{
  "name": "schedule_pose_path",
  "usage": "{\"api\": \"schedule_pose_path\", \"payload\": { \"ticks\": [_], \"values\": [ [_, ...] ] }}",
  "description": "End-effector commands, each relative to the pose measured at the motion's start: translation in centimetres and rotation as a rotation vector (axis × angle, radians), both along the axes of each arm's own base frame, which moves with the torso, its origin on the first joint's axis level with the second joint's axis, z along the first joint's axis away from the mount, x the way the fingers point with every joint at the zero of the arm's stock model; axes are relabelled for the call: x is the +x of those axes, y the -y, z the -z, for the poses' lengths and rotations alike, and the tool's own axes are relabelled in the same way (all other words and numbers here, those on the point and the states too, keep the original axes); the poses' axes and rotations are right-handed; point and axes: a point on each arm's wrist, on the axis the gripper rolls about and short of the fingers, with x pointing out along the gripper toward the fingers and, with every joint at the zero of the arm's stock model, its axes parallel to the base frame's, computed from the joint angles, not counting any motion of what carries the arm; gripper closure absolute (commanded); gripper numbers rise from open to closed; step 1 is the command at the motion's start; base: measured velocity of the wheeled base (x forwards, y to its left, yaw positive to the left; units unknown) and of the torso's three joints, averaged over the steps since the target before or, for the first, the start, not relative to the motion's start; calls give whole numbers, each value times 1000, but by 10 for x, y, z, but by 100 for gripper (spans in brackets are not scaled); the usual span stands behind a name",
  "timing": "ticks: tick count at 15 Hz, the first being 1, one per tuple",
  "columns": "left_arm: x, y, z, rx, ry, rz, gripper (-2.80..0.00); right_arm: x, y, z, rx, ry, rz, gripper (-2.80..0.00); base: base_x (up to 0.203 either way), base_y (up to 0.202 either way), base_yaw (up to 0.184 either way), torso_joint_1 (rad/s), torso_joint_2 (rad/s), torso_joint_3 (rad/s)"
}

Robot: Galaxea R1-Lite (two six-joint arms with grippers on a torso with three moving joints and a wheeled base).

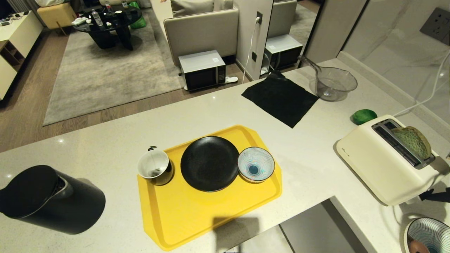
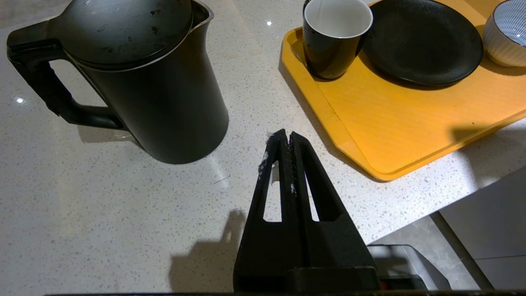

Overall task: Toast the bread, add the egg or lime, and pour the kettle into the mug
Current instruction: Use a bread toaster

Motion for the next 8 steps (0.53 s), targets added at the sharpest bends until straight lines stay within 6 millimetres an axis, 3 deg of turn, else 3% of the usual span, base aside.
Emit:
{"api": "schedule_pose_path", "payload": {
  "ticks": [1, 8],
  "values": [
    [0, 0, 0, -1, 1, 0, 0, 0, 0, -1, -1, 3, -5, 0, 0, 0, 0, 0, 0, 0],
    [0, 0, 0, -1, 1, 0, 0, 0, 0, -2, -4, 7, -5, 0, 0, 0, 0, 0, 0, 0]
  ]
}}
